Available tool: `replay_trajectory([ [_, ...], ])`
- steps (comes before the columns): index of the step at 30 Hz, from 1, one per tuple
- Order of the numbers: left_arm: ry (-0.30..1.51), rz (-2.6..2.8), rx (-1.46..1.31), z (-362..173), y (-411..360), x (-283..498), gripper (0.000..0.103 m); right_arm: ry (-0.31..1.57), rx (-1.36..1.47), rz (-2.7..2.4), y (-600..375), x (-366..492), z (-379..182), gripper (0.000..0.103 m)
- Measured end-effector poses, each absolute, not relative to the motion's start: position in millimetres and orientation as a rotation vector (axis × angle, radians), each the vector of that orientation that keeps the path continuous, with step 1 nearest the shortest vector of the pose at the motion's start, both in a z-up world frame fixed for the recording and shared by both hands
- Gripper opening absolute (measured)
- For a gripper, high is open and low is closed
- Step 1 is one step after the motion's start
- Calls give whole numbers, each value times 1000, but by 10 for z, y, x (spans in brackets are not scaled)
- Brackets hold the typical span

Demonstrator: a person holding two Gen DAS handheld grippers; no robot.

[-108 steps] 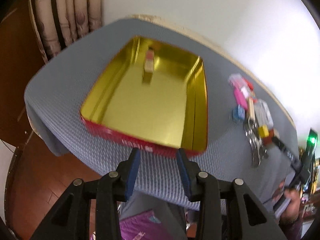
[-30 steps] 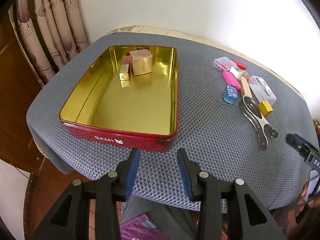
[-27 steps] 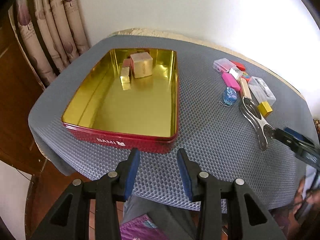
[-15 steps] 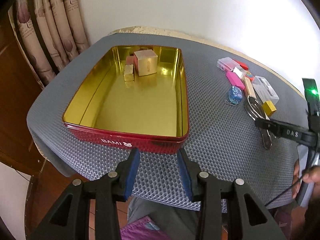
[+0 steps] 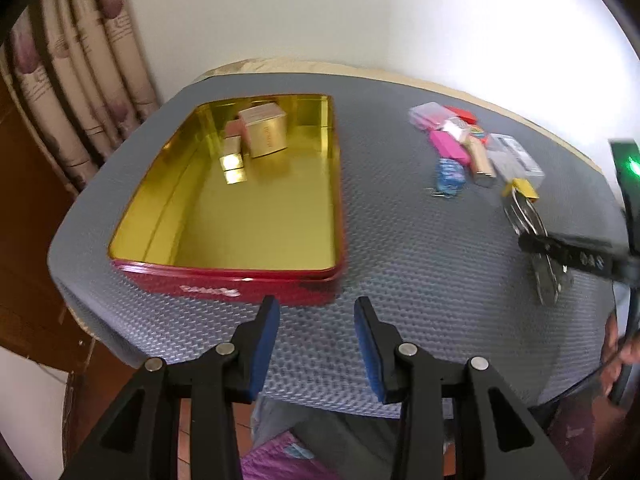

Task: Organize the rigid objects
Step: 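Grasp the metal tongs with the right gripper, then place blue keychain case in the tin with left gripper while right gripper holds tongs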

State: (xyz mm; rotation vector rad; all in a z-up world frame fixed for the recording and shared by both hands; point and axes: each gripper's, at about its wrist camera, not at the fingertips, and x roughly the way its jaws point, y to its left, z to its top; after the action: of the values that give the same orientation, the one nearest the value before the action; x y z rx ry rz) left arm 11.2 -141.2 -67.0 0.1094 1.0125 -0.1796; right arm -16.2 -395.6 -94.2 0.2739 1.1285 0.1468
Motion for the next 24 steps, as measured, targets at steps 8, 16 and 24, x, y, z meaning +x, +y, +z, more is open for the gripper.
replay_trajectory([
  [8,1032,-388,123,-448,-1989,540,39,1041,481,13,-4699,-968,-889,31],
  [16,1160,-446,138,-658,-2700,1326,39,991,491,-52,-4985,-1045,-916,31],
  [24,1248,-434,171,-944,-2979,1688,39,1010,512,-37,-5072,-1065,-1022,31],
])
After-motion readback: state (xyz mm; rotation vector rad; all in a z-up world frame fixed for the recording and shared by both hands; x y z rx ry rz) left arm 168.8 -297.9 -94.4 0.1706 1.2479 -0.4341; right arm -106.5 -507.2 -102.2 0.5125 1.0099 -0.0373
